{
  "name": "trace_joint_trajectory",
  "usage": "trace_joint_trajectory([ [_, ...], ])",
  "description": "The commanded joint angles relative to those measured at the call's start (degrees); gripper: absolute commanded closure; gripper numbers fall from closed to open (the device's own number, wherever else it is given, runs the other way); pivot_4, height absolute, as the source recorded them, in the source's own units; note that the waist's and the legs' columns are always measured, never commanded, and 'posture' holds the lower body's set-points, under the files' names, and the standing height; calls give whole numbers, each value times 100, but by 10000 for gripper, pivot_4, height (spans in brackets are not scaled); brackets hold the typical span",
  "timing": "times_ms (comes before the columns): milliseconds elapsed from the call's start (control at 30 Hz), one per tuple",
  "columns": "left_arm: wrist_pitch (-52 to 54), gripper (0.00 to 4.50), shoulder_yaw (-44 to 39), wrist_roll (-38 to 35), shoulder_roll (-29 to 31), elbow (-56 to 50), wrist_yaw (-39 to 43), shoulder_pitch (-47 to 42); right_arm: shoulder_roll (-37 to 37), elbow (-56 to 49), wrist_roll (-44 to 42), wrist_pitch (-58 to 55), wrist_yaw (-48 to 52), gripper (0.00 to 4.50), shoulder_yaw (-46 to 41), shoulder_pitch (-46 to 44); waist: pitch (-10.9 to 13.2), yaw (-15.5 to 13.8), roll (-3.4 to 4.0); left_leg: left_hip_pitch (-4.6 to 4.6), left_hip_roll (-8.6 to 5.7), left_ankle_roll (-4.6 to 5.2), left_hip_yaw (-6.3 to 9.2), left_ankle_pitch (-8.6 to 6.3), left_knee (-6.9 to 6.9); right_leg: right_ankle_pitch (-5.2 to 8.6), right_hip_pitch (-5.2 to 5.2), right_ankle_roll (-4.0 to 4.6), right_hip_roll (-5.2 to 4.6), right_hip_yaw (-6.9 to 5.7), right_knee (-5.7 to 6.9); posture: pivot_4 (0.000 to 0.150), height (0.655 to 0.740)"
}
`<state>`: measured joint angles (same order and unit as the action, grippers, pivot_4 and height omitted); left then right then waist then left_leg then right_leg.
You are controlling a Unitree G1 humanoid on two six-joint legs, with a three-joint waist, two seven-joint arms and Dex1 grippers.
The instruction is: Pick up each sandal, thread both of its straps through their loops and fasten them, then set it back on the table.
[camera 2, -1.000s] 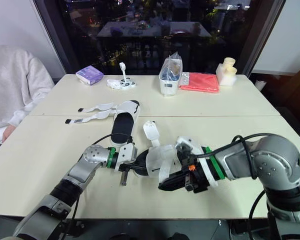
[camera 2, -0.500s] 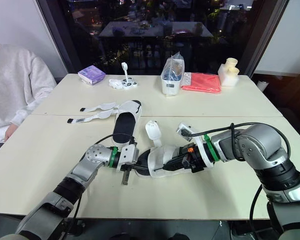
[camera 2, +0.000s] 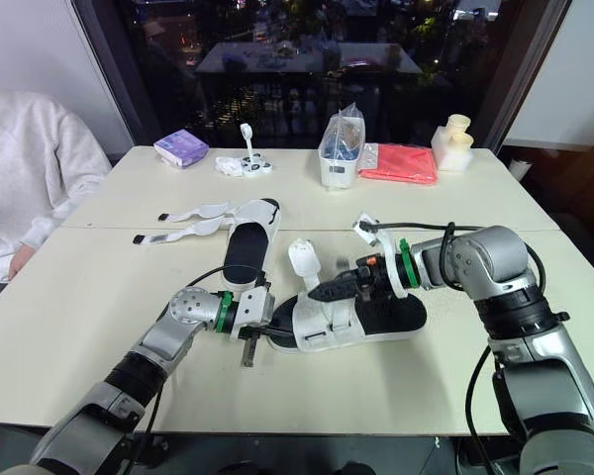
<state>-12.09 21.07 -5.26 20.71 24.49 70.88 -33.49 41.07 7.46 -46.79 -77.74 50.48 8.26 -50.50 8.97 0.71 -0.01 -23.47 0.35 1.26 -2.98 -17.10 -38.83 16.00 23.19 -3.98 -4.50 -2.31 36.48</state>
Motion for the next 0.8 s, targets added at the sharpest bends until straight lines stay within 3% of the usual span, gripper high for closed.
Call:
trace_joint_trajectory([
  [33, 187, 45000, 295, 396, 107, 253, 55, 240, -137, 522, 214, 189, -20, 309, -292, -291, -1, 2, 1, 0, 0, 0, 0, 0, 1, 0, 0, 0, 0, 0, 0, 1500, 7400],
  [800, 262, 45000, 328, 391, 71, 126, 12, 276, -630, 2316, 1857, 1618, 351, 309, -23, -626, -10, 13, 20, 0, -3, 0, -3, 0, 11, -3, 3, -5, -1, -2, -3, 1500, 7400],
])
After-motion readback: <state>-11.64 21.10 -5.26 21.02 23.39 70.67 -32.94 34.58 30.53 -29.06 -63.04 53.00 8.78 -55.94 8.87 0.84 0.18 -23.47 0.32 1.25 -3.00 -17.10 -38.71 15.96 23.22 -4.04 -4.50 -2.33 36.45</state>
